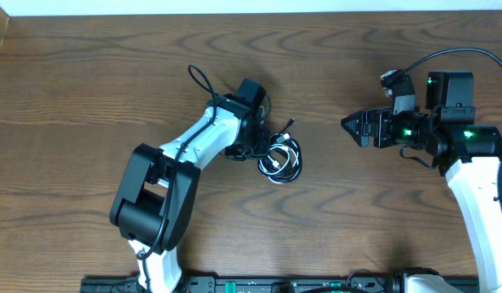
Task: Untangle cables
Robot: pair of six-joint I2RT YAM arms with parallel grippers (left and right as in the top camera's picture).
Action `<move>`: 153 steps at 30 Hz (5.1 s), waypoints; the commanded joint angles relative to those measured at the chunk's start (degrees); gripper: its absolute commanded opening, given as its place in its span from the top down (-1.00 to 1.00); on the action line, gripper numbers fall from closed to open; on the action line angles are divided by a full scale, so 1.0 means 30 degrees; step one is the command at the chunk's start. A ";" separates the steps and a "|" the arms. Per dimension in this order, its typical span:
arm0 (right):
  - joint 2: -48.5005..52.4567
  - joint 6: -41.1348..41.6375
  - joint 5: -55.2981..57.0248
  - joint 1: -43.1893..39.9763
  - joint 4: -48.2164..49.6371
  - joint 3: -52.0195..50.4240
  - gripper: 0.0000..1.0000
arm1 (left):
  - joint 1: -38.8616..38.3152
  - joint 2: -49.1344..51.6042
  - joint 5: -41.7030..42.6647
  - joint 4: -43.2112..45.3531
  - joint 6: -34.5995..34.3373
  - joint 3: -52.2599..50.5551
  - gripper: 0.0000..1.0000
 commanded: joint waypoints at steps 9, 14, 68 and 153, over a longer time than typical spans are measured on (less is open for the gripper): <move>0.0044 0.0066 -0.0022 -0.0109 -0.0051 0.0357 -0.76 | -0.0087 0.1100 0.0299 0.0372 -0.0401 -0.0299 0.49; 0.0044 0.0066 -0.0022 -0.0109 0.0000 0.0357 -0.79 | 0.0036 0.1093 0.0291 0.0044 -0.0452 -0.0117 0.85; 0.5304 0.5289 -0.2404 0.3293 0.5362 0.0357 -0.33 | 0.0656 -0.8167 0.5880 0.5049 -0.4605 0.0619 0.85; 0.6863 0.5552 0.1129 0.0656 0.2630 0.0372 -0.33 | 0.0831 -0.1829 0.5056 -0.0634 0.0466 0.0576 0.34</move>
